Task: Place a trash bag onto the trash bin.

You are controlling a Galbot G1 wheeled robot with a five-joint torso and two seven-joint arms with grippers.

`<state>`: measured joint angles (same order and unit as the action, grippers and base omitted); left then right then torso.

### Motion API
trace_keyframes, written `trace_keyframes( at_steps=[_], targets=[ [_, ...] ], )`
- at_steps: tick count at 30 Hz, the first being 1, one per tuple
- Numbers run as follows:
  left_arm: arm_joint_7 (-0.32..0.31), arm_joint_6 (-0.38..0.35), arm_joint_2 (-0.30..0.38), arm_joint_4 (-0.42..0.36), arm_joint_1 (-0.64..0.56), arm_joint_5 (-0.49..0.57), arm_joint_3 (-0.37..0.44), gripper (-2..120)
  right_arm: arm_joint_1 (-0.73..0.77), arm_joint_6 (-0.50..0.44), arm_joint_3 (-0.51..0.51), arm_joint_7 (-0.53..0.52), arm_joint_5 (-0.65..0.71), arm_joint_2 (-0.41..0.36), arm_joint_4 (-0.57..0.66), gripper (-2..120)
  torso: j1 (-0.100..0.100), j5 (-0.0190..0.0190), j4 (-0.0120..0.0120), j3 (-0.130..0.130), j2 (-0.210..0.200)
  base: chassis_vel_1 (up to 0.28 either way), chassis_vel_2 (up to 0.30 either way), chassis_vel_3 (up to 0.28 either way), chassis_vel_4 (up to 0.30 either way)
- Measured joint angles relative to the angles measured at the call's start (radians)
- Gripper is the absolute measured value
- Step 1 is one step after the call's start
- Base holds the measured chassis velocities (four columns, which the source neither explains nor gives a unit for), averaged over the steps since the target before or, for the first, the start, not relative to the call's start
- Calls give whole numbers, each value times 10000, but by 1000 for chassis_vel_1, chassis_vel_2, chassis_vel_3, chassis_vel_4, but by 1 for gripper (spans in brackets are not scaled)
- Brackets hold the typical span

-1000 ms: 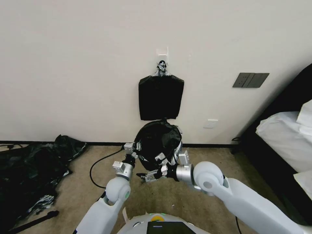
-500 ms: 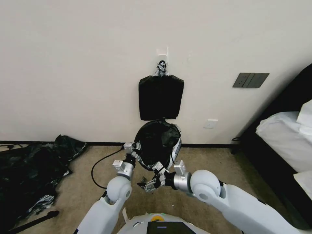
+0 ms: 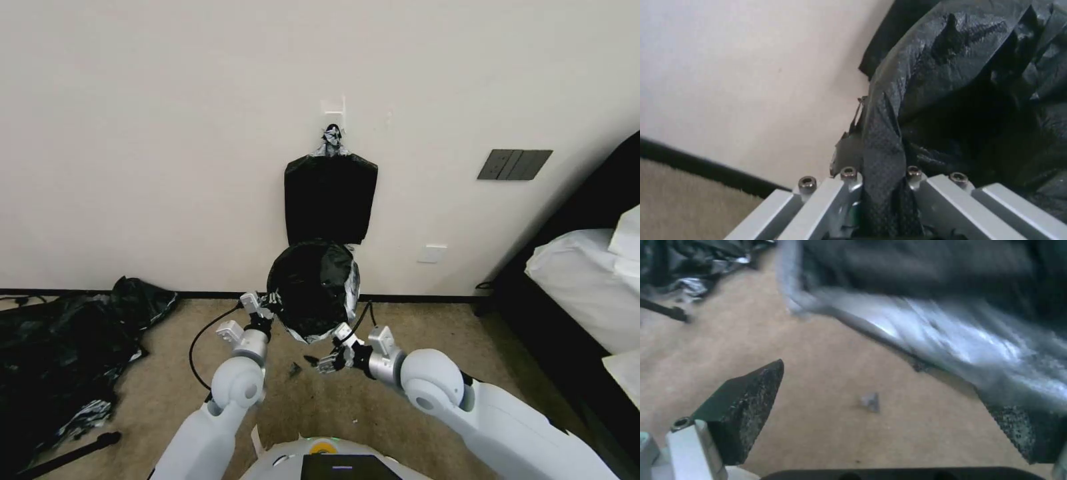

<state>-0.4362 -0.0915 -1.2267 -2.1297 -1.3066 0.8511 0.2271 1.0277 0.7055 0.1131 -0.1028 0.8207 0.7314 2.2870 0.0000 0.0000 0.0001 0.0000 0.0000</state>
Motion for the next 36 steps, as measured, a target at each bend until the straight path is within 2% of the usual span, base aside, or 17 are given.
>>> trace_keyframes(
  at_steps=[3, 7, 8, 10, 11, 15, 16, 18, 27, 36],
  targets=[
    [-135, -56, -16, -2, 56, 413, 52, 1, 190, 0, -119, -141, 1, -94, 64, 99, 0, 1, -1, 0, 0, 0, 0, 0, 0],
    [-361, -116, -36, 78, 217, 864, 93, 1, 758, -3, -404, -845, 450, -135, 458, 100, 0, 0, -1, 0, 0, 0, 0, 0, 0],
    [-397, -117, -36, 134, 269, 912, 103, 1, 937, -3, -466, -1416, 937, -81, 642, 100, 0, -1, -3, 0, 0, 0, 0, 0, 0],
    [-447, -93, -33, 321, 423, 936, 107, 1, 1352, -311, -513, -3973, 3037, 254, 1365, 100, 0, 1, -2, 0, 0, 0, 0, 0, 0],
    [-447, -93, -33, 321, 423, 936, 107, 1, 1352, -311, -513, -3973, 3037, 254, 1365, 100, 0, 1, -2, 0, 0, 0, 0, 0, 0],
    [-476, -27, -40, 506, 573, 895, 60, 1, 1495, -1905, -713, -7206, 5678, 612, 2116, 100, 0, -3, -3, 0, 1, 0, 0, 0, 0],
    [-476, -27, -40, 506, 573, 895, 60, 1, 1495, -1905, -713, -7206, 5678, 612, 2116, 100, 0, -3, -3, 0, 1, 0, 0, 0, 0],
    [-476, -17, -39, 517, 575, 867, 30, 1, 1360, -2574, -1032, -8059, 7159, 825, 2174, 100, 1, 0, 1, 0, 0, 0, 0, 0, 0],
    [-436, -13, -2, 401, 524, 857, -8, 1, 872, -3087, -1547, -8607, 8560, 1215, 1899, 100, 0, -1, 0, 0, 1, 0, 0, 0, 0],
    [-394, -10, 0, 243, 477, 841, -11, 1, 764, -3214, -1359, -8831, 8643, 1484, 1410, 100, 0, 0, -1, 0, 0, 0, 0, 0, 0]
  ],
)
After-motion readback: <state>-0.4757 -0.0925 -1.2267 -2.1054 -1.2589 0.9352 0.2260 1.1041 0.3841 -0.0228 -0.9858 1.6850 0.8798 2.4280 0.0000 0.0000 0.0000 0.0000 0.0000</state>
